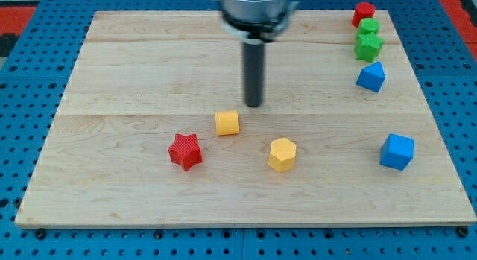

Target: Push the yellow heart left to the red star

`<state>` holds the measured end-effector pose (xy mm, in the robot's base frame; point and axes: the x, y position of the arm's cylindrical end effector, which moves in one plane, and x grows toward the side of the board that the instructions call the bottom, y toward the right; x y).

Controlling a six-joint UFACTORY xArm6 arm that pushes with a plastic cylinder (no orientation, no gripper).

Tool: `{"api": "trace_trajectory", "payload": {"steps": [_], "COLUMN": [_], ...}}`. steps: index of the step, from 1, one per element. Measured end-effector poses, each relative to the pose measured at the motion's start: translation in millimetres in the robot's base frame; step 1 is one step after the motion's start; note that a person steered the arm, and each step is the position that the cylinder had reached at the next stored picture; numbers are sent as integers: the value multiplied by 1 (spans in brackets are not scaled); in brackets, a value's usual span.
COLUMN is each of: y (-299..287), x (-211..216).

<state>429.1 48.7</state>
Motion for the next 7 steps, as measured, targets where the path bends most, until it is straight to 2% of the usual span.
{"api": "trace_trajectory", "payload": {"steps": [1,2,3,6,7], "y": [-12,-101,-162,-218,-189], "x": [23,23,23,51,29]}}
